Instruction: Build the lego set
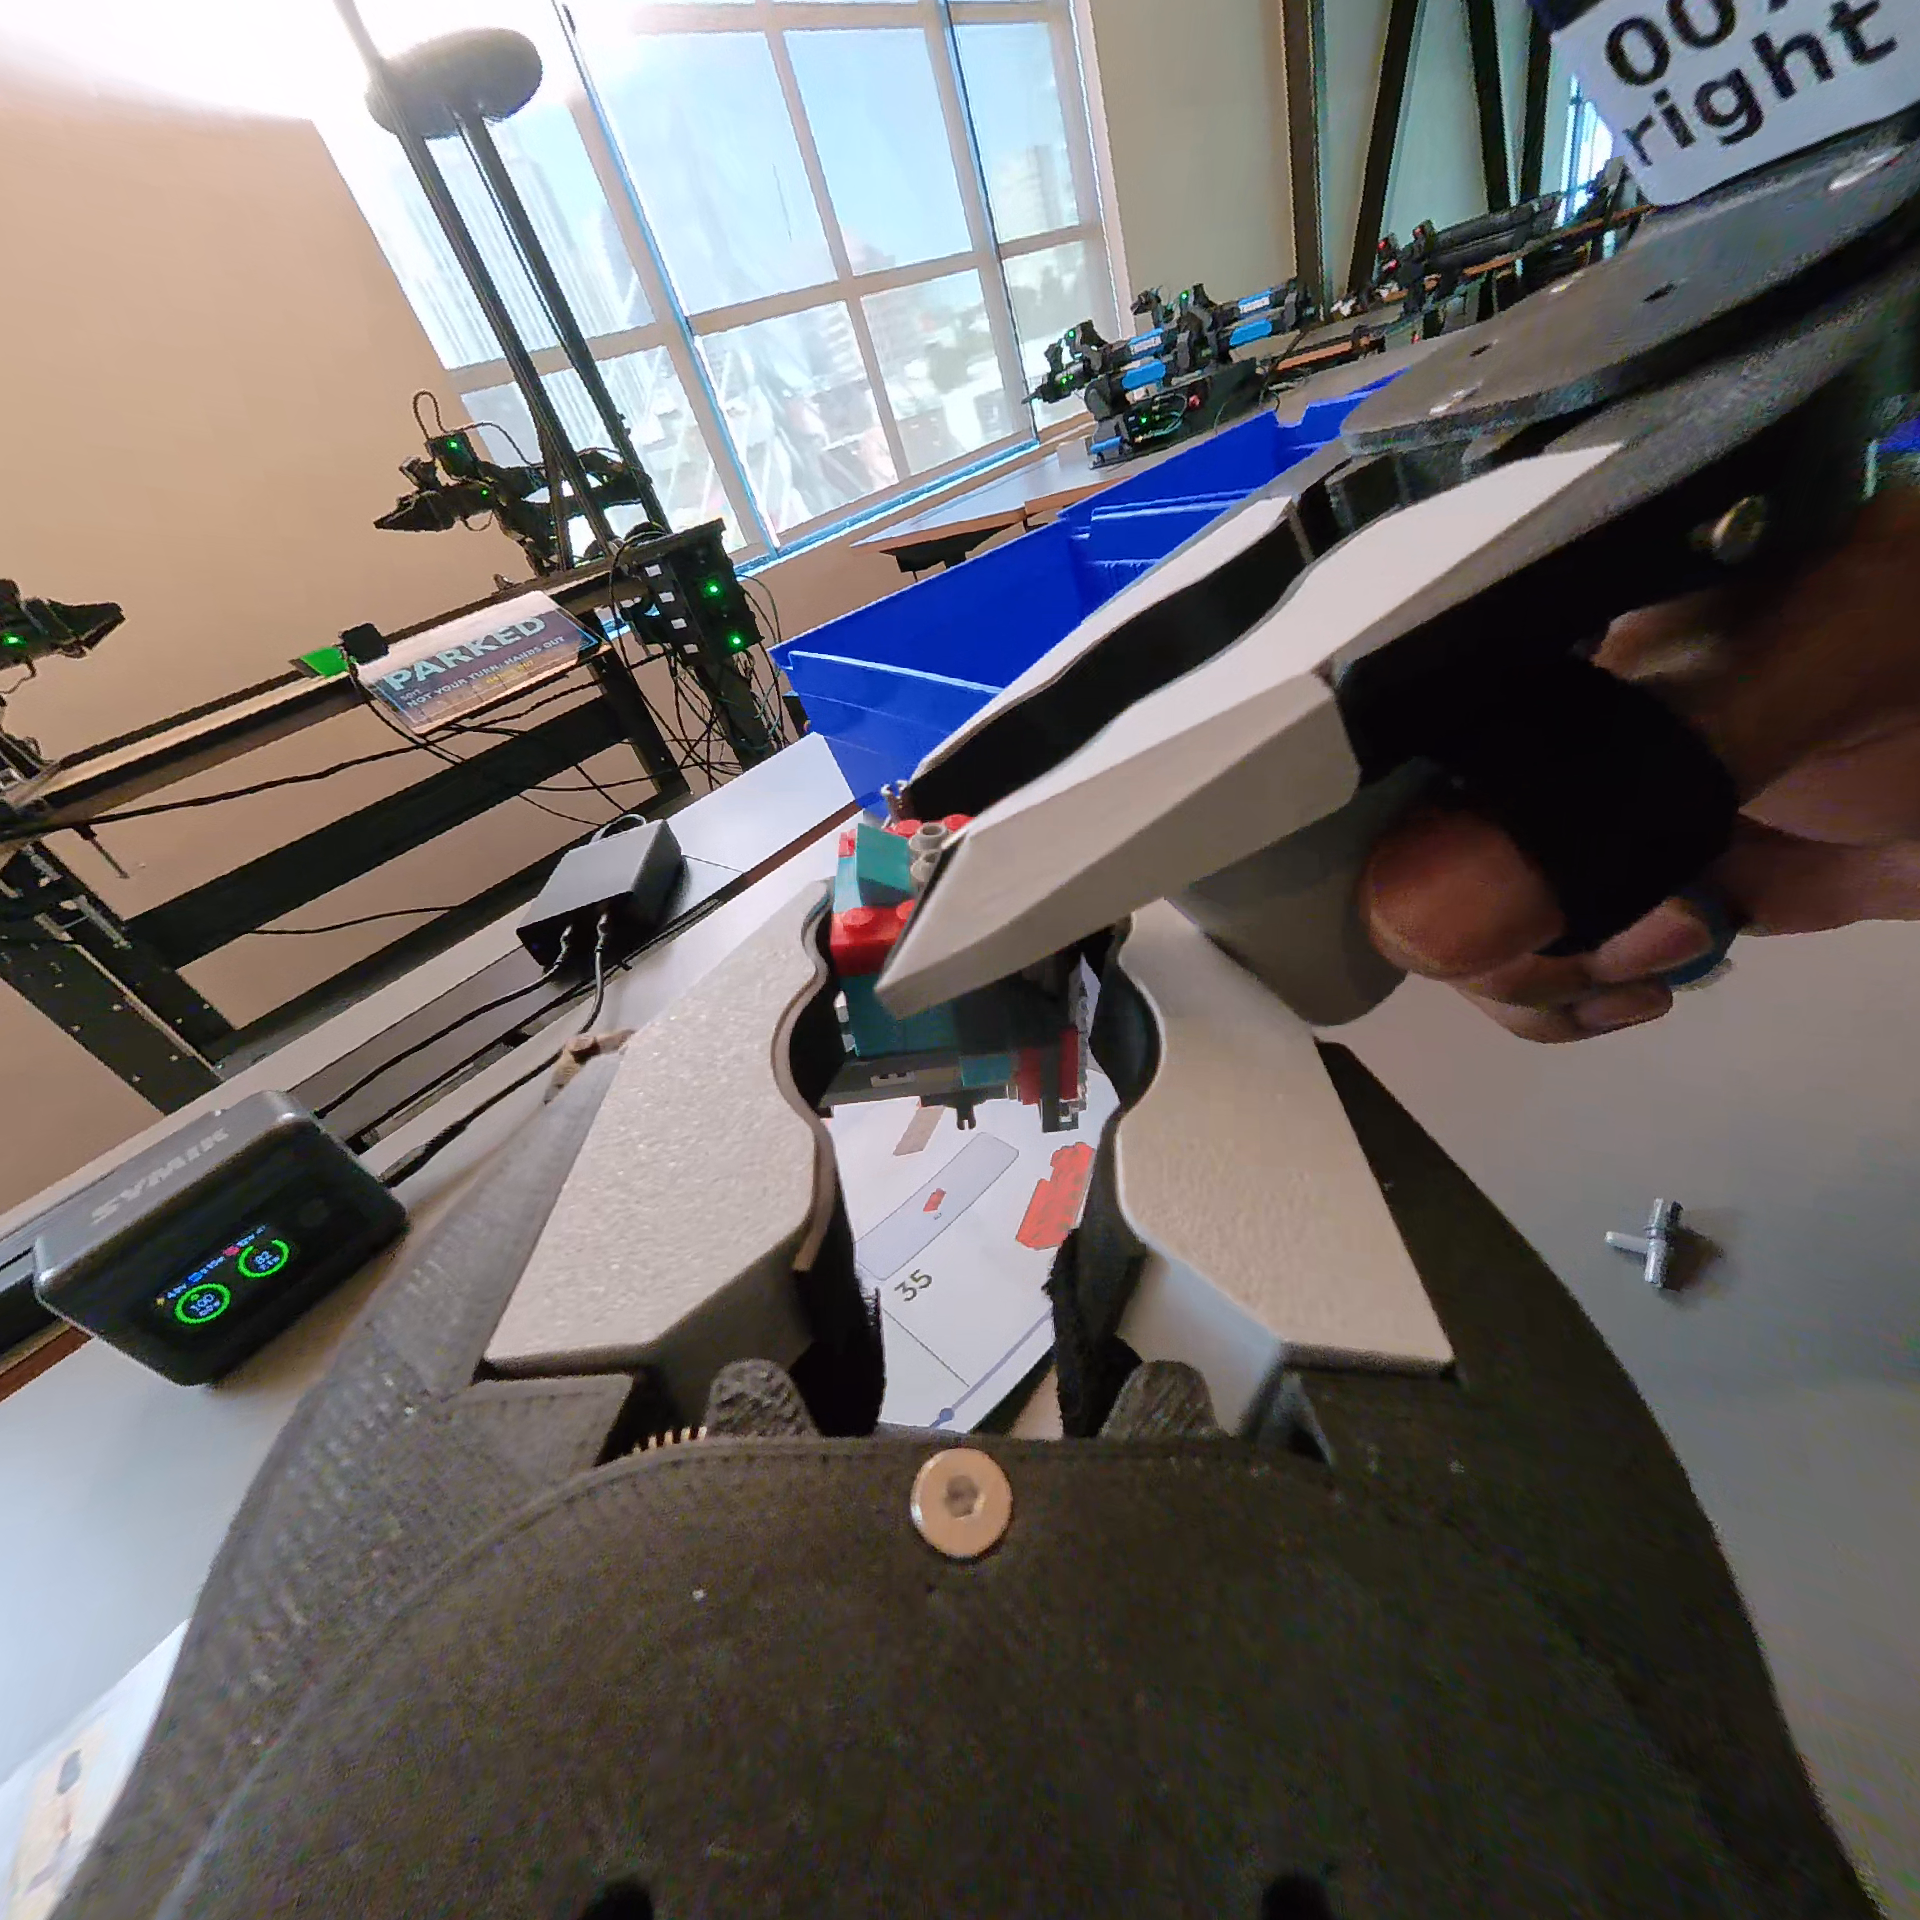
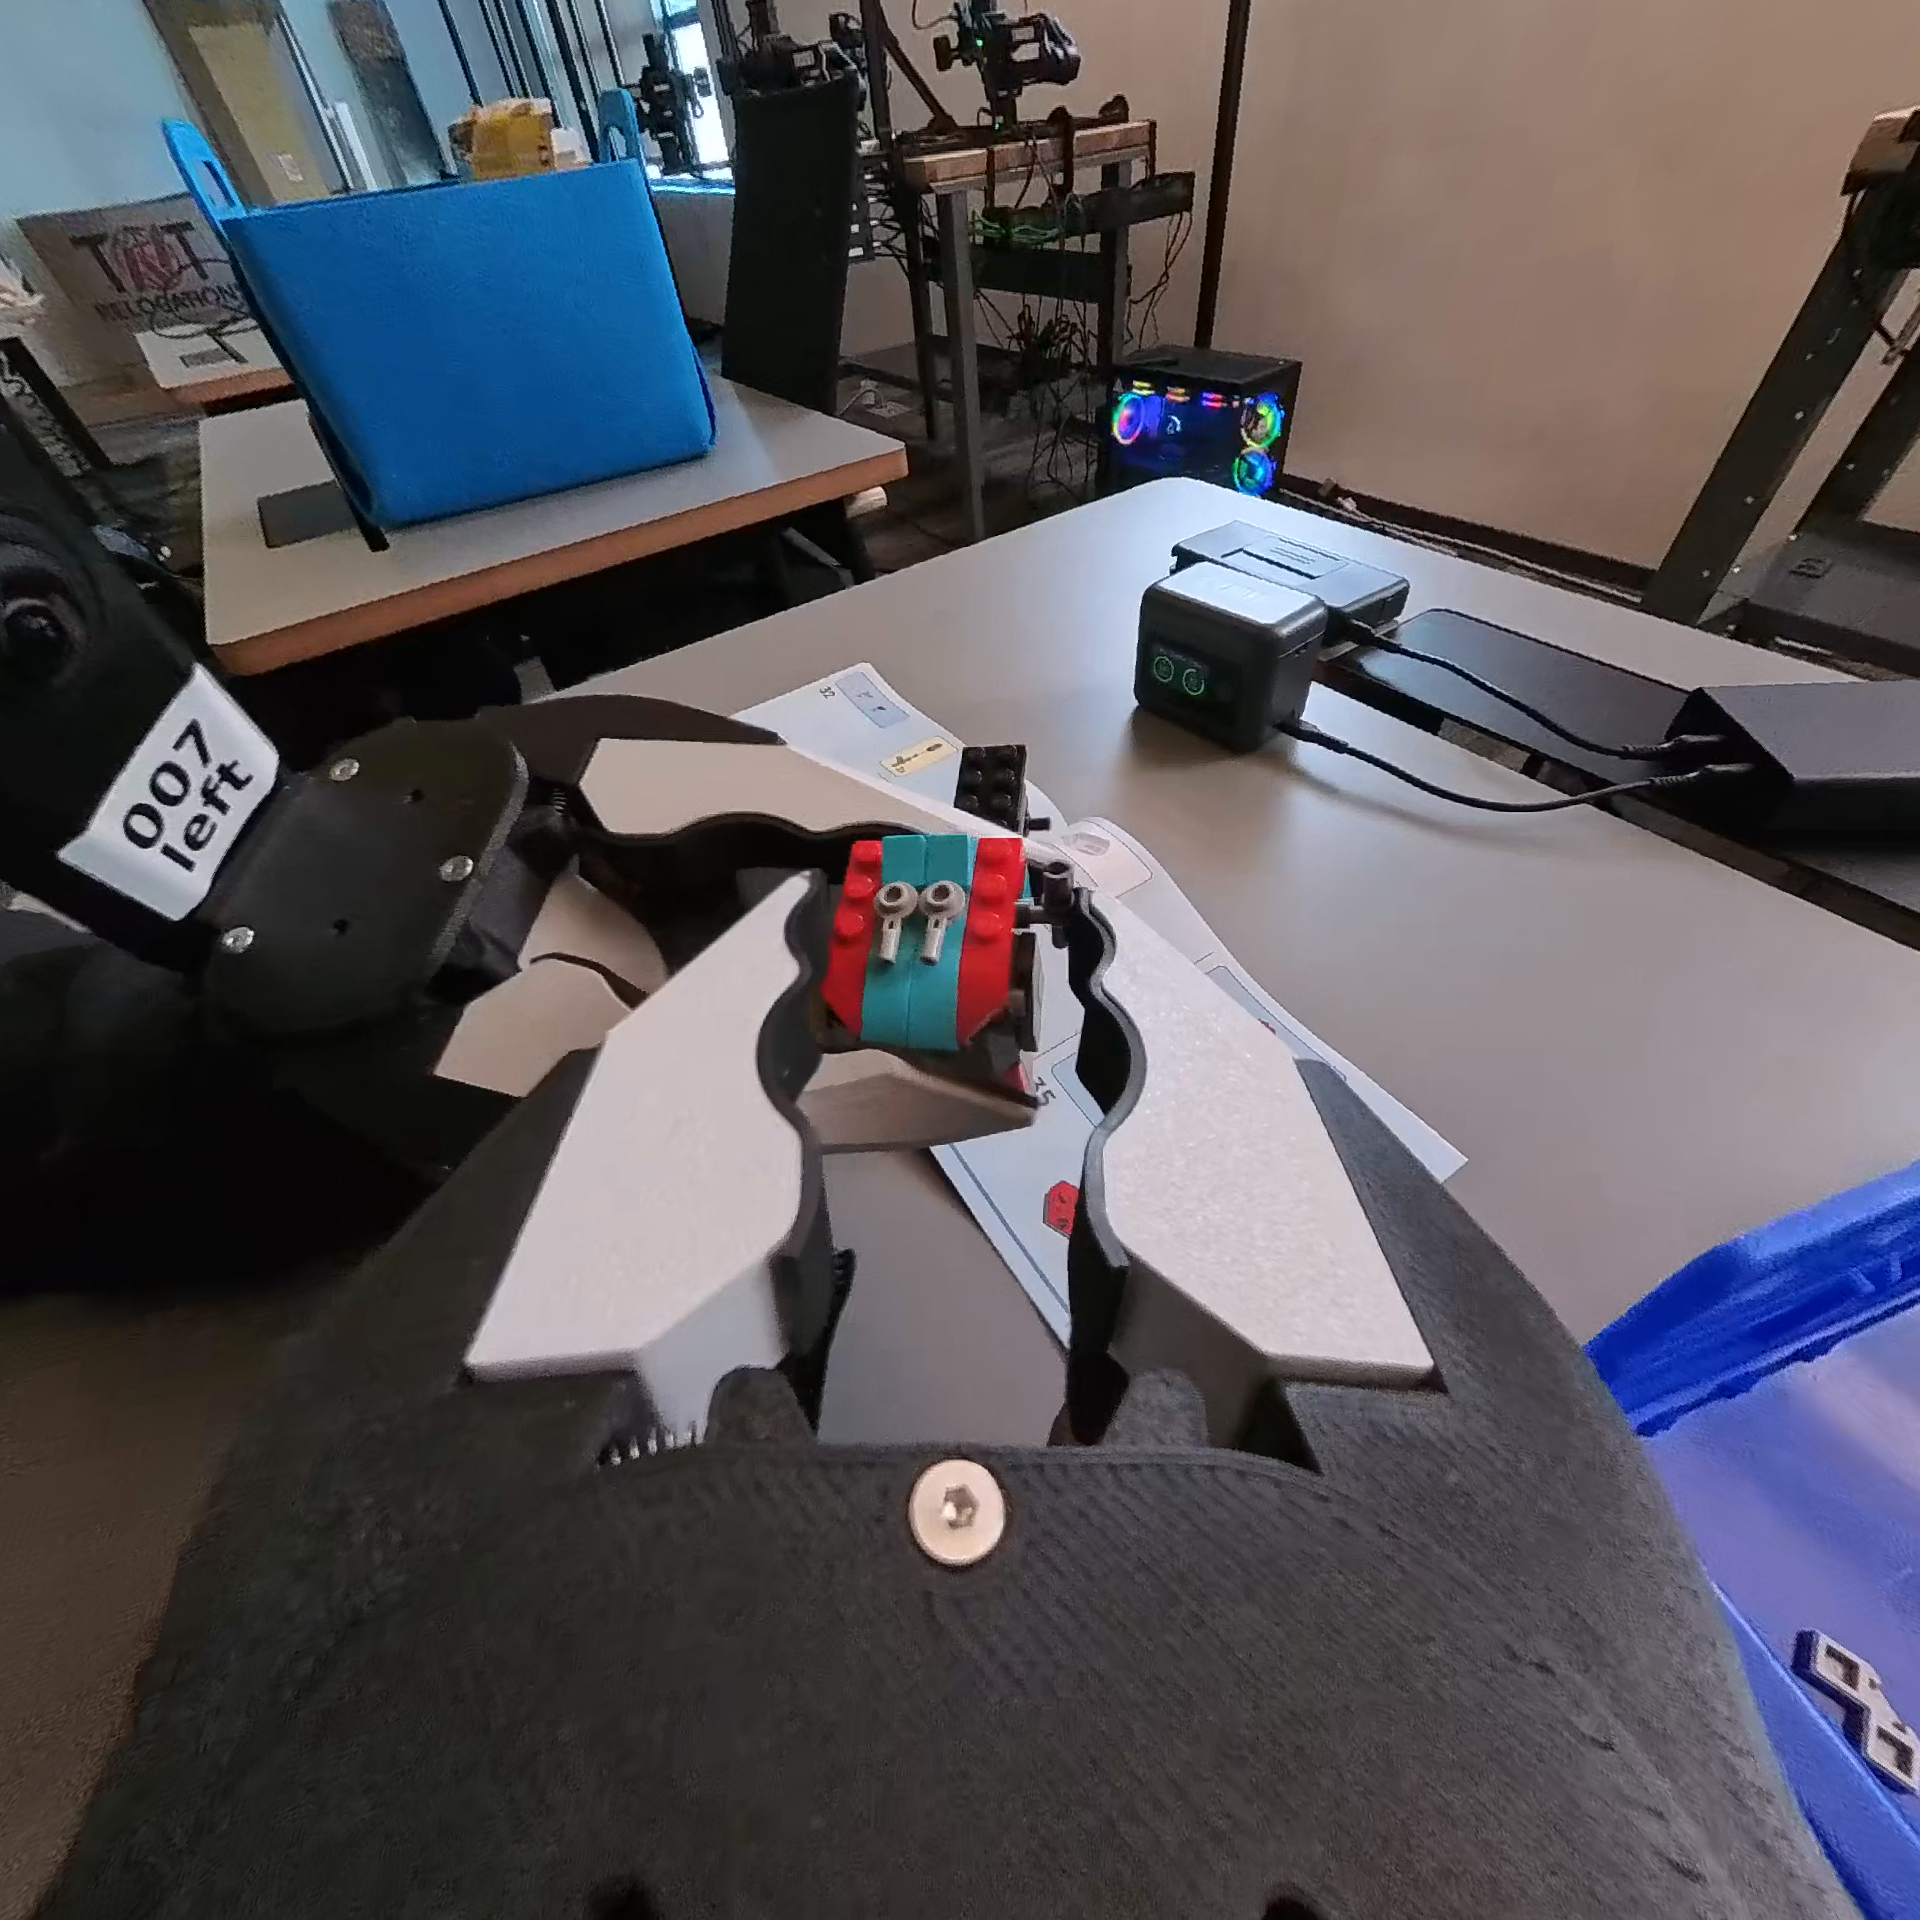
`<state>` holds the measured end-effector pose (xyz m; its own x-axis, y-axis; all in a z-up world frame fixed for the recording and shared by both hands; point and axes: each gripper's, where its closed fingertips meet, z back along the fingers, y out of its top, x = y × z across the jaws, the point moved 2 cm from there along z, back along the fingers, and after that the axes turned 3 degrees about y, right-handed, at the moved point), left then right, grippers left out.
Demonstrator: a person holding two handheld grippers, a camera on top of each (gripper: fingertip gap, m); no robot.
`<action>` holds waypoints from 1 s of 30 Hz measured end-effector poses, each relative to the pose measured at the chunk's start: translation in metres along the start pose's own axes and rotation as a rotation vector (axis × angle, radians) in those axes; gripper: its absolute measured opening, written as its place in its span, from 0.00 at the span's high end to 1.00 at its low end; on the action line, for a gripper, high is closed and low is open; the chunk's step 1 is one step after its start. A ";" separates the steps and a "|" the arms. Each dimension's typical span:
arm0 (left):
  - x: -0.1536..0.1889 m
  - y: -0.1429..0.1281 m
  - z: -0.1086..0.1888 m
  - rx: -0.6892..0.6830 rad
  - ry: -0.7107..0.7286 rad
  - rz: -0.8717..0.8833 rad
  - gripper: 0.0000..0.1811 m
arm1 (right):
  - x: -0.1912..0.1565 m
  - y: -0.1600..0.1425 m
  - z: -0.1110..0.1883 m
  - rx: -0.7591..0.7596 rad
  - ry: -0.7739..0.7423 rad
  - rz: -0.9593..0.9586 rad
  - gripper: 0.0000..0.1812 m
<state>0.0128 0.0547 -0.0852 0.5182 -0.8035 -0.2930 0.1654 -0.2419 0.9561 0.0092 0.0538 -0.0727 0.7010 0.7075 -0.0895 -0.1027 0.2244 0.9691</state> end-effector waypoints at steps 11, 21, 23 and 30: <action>0.000 -0.003 0.001 -0.011 -0.029 0.009 0.75 | 0.000 -0.005 -0.002 -0.019 0.024 0.025 0.74; 0.000 -0.004 0.002 -0.006 -0.026 0.011 0.75 | -0.001 -0.006 -0.003 -0.018 0.032 0.049 0.74; 0.000 -0.004 0.002 -0.003 -0.027 0.011 0.75 | -0.001 -0.006 -0.003 -0.018 0.031 0.057 0.74; -0.002 -0.002 0.001 0.002 -0.037 0.036 0.75 | 0.002 -0.001 -0.003 0.029 0.019 0.022 0.71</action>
<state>0.0104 0.0560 -0.0867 0.4927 -0.8310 -0.2582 0.1455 -0.2139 0.9660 0.0084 0.0568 -0.0742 0.6852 0.7248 -0.0719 -0.0976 0.1891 0.9771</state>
